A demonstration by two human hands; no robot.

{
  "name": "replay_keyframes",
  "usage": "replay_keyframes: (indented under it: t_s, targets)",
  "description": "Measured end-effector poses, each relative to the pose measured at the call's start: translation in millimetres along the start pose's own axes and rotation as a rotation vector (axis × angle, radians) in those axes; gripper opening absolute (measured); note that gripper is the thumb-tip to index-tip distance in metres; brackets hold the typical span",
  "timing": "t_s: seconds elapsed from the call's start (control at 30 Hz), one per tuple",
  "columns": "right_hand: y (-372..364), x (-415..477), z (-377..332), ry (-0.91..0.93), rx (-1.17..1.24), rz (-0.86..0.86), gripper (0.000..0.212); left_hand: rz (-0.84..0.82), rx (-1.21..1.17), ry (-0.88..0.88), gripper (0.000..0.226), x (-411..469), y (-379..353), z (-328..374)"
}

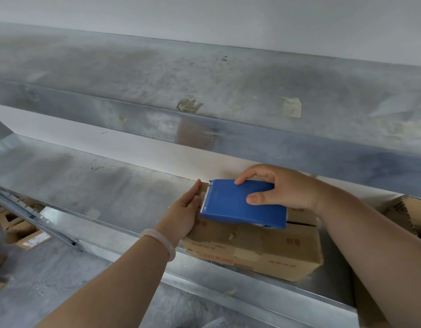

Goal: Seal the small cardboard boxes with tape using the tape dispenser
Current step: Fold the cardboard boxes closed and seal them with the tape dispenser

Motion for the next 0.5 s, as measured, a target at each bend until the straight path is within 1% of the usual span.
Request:
replay_keyframes:
  t_s: [0.07, 0.2, 0.3, 0.43, 0.5]
  targets:
    - [6.6, -8.0, 4.2, -0.015, 0.013, 0.012, 0.027, 0.001, 0.034, 0.007, 0.039, 1.8, 1.0, -1.8]
    - [24.0, -29.0, 20.4, -0.028, 0.108, 0.046, 0.027, -0.007, 0.048, -0.014, 0.038, 1.4, 0.4, 0.9]
    - [27.7, -43.3, 27.6, -0.046, 0.150, 0.043, 0.031, -0.003, 0.061, -0.030, 0.038, 1.7, 1.2, 0.3]
    - [19.7, -44.2, 28.5, -0.091, 0.095, 0.036, 0.024, -0.002, 0.158, -0.054, 0.039, 5.0, 7.8, 4.4]
    - [17.0, -41.1, 27.1, -0.096, 0.036, 0.062, 0.024, -0.008, 0.231, -0.071, 0.039, 6.3, 12.1, 9.8]
Point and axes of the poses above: each hand's wrist, its own x-axis towards the middle knuckle, its own y-axis out of the back of the hand, z = x × y, the point moved 5 cm from there along x, towards the middle knuckle, and after that the axes turned 5 degrees about -z, right-handed, at the moved point
